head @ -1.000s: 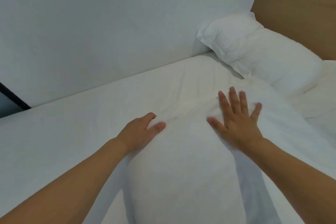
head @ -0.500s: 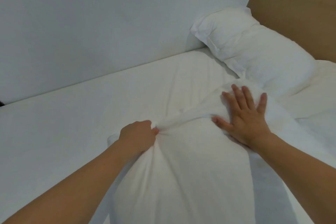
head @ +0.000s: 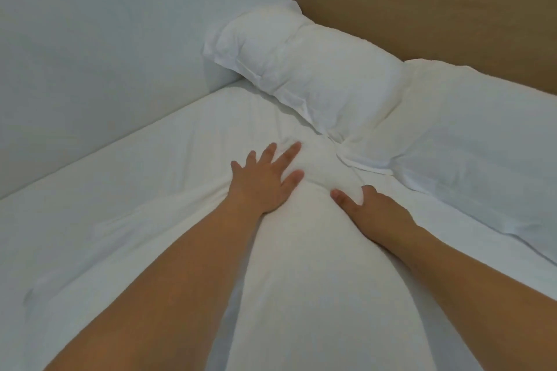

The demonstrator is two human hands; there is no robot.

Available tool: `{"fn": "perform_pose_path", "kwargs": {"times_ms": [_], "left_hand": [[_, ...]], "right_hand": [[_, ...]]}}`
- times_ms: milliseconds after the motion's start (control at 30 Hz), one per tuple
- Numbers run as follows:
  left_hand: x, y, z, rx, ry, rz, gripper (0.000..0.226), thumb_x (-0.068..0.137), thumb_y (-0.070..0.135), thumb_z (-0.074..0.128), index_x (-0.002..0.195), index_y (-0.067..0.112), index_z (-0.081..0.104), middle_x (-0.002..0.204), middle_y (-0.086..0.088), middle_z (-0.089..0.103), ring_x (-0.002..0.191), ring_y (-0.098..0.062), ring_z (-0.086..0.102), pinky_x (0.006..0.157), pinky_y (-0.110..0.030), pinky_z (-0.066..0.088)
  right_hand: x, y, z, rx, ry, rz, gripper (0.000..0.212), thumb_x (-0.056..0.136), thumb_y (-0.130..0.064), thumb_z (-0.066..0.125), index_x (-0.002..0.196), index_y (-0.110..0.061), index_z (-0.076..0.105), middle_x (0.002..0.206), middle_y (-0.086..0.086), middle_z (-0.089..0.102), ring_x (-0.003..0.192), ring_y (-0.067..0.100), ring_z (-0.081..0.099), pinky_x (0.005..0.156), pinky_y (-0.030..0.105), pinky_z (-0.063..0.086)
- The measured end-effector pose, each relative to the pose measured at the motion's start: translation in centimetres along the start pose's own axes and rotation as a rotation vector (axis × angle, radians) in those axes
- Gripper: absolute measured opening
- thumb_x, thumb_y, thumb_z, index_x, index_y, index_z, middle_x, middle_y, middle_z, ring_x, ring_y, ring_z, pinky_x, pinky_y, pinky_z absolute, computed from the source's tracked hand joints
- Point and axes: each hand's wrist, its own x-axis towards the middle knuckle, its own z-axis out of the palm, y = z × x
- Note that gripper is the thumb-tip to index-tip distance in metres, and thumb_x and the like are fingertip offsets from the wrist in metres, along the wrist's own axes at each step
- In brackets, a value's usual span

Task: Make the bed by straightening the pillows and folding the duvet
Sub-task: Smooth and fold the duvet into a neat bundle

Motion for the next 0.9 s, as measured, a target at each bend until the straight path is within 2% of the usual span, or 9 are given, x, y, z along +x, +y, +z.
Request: {"fn": "perform_pose_path", "kwargs": {"times_ms": [67, 133, 300, 433, 633, 767, 833, 900], "left_hand": [[0.7, -0.6, 1.6, 0.014, -0.037, 0.002, 0.06, 0.09, 0.073, 0.007, 0.143, 0.057, -0.014, 0.157, -0.003, 0.026, 0.126, -0.037, 0.045, 0.1, -0.056, 0.036], [1.1, -1.2, 2.9, 0.005, -0.073, 0.031, 0.06, 0.09, 0.072, 0.006, 0.143, 0.056, -0.017, 0.148, -0.004, 0.037, 0.112, -0.034, 0.055, 0.092, -0.051, 0.044], [1.4, -2.4, 5.8, -0.077, -0.047, 0.03, 0.057, 0.09, 0.071, 0.007, 0.141, 0.059, -0.015, 0.13, -0.004, 0.049, 0.102, -0.031, 0.058, 0.089, -0.05, 0.047], [1.6, -3.1, 7.2, -0.091, -0.009, 0.027, 0.056, 0.092, 0.069, 0.009, 0.143, 0.059, -0.011, 0.118, -0.005, 0.054, 0.097, -0.031, 0.059, 0.086, -0.049, 0.049], [2.0, -3.0, 7.8, -0.038, -0.011, 0.014, 0.054, 0.094, 0.065, 0.008, 0.144, 0.058, -0.009, 0.111, -0.006, 0.054, 0.095, -0.031, 0.058, 0.084, -0.048, 0.049], [3.3, -1.5, 7.6, 0.283, -0.189, -0.003, 0.056, 0.094, 0.063, 0.0, 0.146, 0.051, -0.014, 0.122, -0.006, 0.052, 0.096, -0.029, 0.058, 0.081, -0.042, 0.047], [4.0, 0.6, 6.1, 0.503, -0.334, -0.013, 0.057, 0.095, 0.06, -0.001, 0.148, 0.045, -0.015, 0.13, -0.009, 0.052, 0.104, -0.034, 0.059, 0.089, -0.047, 0.047], [5.3, 3.7, 3.3, 0.789, -0.482, 0.008, 0.061, 0.099, 0.055, 0.011, 0.152, 0.037, -0.012, 0.139, -0.01, 0.05, 0.122, -0.039, 0.05, 0.101, -0.059, 0.036]], "right_hand": [[1.1, 0.3, 1.4, -0.023, 0.02, -0.007, 0.092, 0.078, -0.086, 0.017, 0.13, -0.015, 0.042, 0.122, 0.009, 0.059, 0.109, 0.029, 0.057, 0.08, 0.039, 0.041], [1.9, 0.7, 2.9, -0.04, 0.061, -0.018, 0.087, 0.079, -0.085, 0.016, 0.12, -0.015, 0.047, 0.112, 0.007, 0.062, 0.101, 0.028, 0.06, 0.073, 0.036, 0.04], [2.8, 0.9, 6.2, -0.018, 0.183, -0.043, 0.074, 0.082, -0.083, 0.018, 0.098, -0.016, 0.046, 0.088, 0.004, 0.062, 0.08, 0.026, 0.06, 0.07, 0.038, 0.048], [3.7, 0.8, 7.4, -0.008, 0.23, -0.059, 0.073, 0.084, -0.081, 0.018, 0.101, -0.016, 0.047, 0.089, 0.004, 0.06, 0.081, 0.026, 0.058, 0.072, 0.039, 0.048], [4.2, 0.9, 8.4, -0.037, 0.268, -0.075, 0.069, 0.088, -0.075, 0.017, 0.104, -0.015, 0.048, 0.092, 0.004, 0.058, 0.086, 0.026, 0.056, 0.07, 0.038, 0.043], [4.6, 1.2, 8.7, -0.068, 0.244, -0.053, 0.068, 0.091, -0.071, 0.018, 0.106, -0.013, 0.05, 0.098, 0.006, 0.06, 0.09, 0.026, 0.057, 0.073, 0.038, 0.044], [4.3, 1.3, 7.5, 0.016, 0.169, -0.053, 0.067, 0.093, -0.068, 0.018, 0.113, -0.013, 0.05, 0.107, 0.006, 0.06, 0.097, 0.025, 0.056, 0.081, 0.038, 0.046], [4.0, 2.6, 5.0, 0.107, 0.208, -0.088, 0.061, 0.097, -0.06, 0.023, 0.131, -0.015, 0.045, 0.128, 0.006, 0.054, 0.115, 0.025, 0.051, 0.097, 0.04, 0.041]]}}
